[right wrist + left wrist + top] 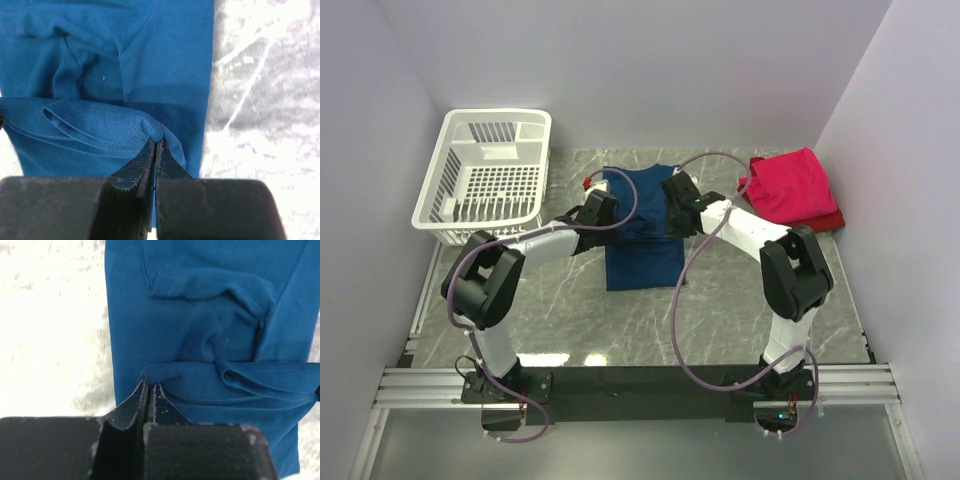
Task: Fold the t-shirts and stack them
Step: Fold the tshirt
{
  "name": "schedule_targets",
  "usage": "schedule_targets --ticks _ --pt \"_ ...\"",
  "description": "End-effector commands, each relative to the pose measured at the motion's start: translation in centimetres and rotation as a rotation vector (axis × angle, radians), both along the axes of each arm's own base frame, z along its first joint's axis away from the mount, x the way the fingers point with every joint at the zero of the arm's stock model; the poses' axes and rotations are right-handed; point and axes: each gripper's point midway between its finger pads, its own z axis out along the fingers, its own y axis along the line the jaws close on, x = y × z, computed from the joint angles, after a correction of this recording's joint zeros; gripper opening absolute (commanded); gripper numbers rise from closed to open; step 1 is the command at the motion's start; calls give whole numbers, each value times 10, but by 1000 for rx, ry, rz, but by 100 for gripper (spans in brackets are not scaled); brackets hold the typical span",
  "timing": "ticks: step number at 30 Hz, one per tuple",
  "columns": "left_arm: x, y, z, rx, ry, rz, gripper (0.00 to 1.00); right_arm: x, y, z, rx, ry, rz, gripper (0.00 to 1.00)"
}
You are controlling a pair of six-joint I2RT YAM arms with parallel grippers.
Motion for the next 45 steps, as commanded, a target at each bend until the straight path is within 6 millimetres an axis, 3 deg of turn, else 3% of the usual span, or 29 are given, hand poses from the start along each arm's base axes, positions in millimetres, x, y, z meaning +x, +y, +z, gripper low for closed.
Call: schedule_targets --ticks 1,5,7,8,9,12,14,16,17,19,21,25,26,30,31,36,38,45 --pt "21 -4 11 -8 -37 -15 0 20 3 9 1 -31 10 0" --pt "34 -1 16 6 -45 20 1 32 0 -1 -12 -7 -4 0" --pt "37 3 21 23 -46 41 23 41 -2 8 -11 -21 -15 11" --pt "42 6 32 30 -70 61 30 41 -5 12 -14 -22 -18 23" --pt "43 7 39 33 -81 68 39 43 -8 17 -15 -29 -27 29" --pt "44 15 62 35 -122 108 50 43 -17 42 -21 -87 -45 42" --pt "37 20 74 14 -147 123 53 39 -18 62 10 -129 -41 46" --pt "30 19 79 -19 -158 133 54 30 -17 61 36 -125 -28 47" --pt "22 20 82 -39 -172 133 54 26 -6 71 101 -138 10 48" --pt "4 11 72 -63 -159 112 55 15 5 66 156 -116 57 48" --pt "-8 -5 80 -124 -176 81 55 6 23 64 221 -90 128 48" --pt "-30 -17 62 -177 -130 50 54 -3 61 54 307 -18 252 47" --pt "-36 -22 59 -186 -121 35 54 -6 71 44 304 11 275 47" --pt "-52 -39 47 -264 -92 -6 53 -3 93 29 319 53 311 46" --pt "-55 -42 41 -280 -88 -13 53 -2 95 19 314 76 309 46" --pt "-70 -54 20 -288 -47 -36 53 9 102 10 306 93 311 46" --pt "-76 -53 8 -263 -27 -35 53 13 102 -3 284 120 301 46" --pt "-105 -44 -35 -210 61 -20 52 54 98 -4 200 38 203 46"
